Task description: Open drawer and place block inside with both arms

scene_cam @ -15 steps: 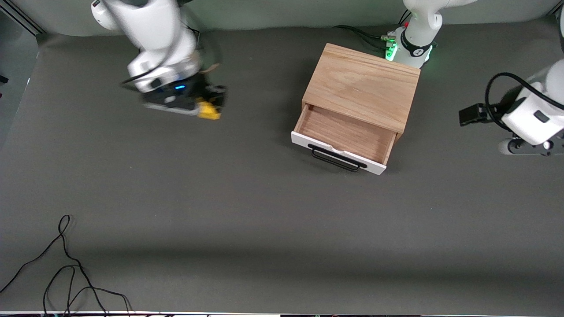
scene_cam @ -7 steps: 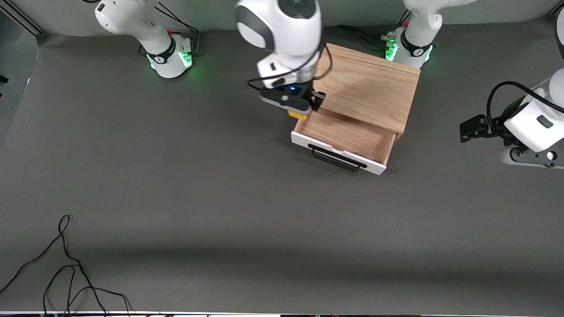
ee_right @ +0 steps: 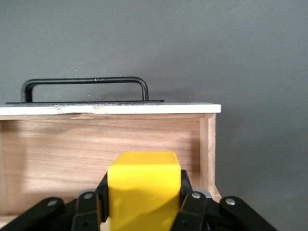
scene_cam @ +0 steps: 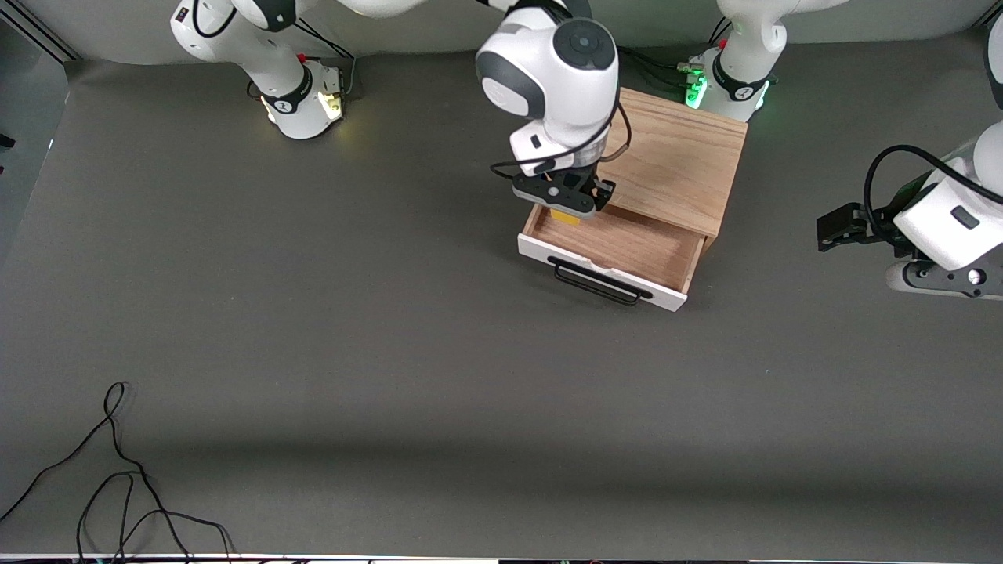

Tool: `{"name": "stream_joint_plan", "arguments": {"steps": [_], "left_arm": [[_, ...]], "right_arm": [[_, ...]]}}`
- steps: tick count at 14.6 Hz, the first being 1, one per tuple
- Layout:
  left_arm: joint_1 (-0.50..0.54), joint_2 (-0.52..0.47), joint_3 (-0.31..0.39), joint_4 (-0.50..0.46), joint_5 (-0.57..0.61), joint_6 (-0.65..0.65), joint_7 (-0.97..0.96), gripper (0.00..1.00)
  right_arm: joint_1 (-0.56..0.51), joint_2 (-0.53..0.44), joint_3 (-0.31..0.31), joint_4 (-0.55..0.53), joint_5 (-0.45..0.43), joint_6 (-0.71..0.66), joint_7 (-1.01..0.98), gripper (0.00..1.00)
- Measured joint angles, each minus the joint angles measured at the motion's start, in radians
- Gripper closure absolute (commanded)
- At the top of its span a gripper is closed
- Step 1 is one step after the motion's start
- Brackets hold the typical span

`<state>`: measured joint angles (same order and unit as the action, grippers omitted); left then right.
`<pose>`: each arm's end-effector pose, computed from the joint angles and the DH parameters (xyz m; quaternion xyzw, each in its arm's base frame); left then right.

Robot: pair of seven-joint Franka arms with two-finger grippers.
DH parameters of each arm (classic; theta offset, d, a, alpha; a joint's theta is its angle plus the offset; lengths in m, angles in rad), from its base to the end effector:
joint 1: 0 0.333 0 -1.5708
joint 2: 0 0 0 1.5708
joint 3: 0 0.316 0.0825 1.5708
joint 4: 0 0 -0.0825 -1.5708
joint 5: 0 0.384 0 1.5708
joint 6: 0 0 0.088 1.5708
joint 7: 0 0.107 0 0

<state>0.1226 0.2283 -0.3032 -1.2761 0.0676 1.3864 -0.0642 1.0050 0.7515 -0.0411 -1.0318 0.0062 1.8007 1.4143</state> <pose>0.5972 -0.0765 0.6185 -0.9972 0.0518 0.0537 0.0062 0.4237 0.6293 0.4020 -0.9758 0.2184 -0.0135 0.0043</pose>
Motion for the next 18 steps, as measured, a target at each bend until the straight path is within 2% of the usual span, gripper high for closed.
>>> {"name": "stream_joint_plan", "arguments": {"steps": [1, 4, 5, 8, 9, 10, 11, 12, 18], "left_arm": [[-0.01, -0.009, 0.016, -0.007, 0.0, 0.0, 0.001, 0.01], [-0.142, -0.066, 0.18, -0.07, -0.002, 0.012, 0.01, 0.01], [-0.173, -0.097, 0.212, -0.114, -0.003, 0.04, 0.01, 0.01], [-0.216, -0.212, 0.248, -0.287, -0.003, 0.13, 0.01, 0.0], [-0.25, -0.241, 0.283, -0.325, -0.003, 0.143, 0.01, 0.0], [-0.288, -0.258, 0.324, -0.347, -0.003, 0.154, 0.01, 0.0], [-0.311, -0.266, 0.354, -0.359, -0.003, 0.16, 0.01, 0.0], [-0.319, -0.268, 0.369, -0.364, -0.003, 0.161, 0.011, 0.0], [-0.338, -0.241, 0.375, -0.352, -0.003, 0.163, 0.011, 0.0]], "right_arm": [[0.001, 0.015, -0.001, 0.001, -0.003, 0.012, 0.0, 0.77], [0.001, 0.053, -0.004, 0.001, -0.009, 0.046, 0.0, 0.77], [0.001, 0.064, -0.004, 0.001, -0.01, 0.055, 0.0, 0.77], [0.002, 0.094, -0.004, 0.001, -0.011, 0.082, 0.0, 0.77], [0.002, 0.103, -0.004, 0.001, -0.011, 0.086, 0.0, 0.71], [0.002, 0.11, -0.004, 0.001, -0.011, 0.09, 0.0, 0.51], [0.002, 0.117, -0.004, 0.001, -0.011, 0.095, 0.0, 0.16], [0.002, 0.122, -0.004, 0.001, -0.011, 0.101, 0.0, 0.0], [0.002, 0.117, -0.01, 0.029, -0.011, 0.096, 0.0, 0.0]]}}
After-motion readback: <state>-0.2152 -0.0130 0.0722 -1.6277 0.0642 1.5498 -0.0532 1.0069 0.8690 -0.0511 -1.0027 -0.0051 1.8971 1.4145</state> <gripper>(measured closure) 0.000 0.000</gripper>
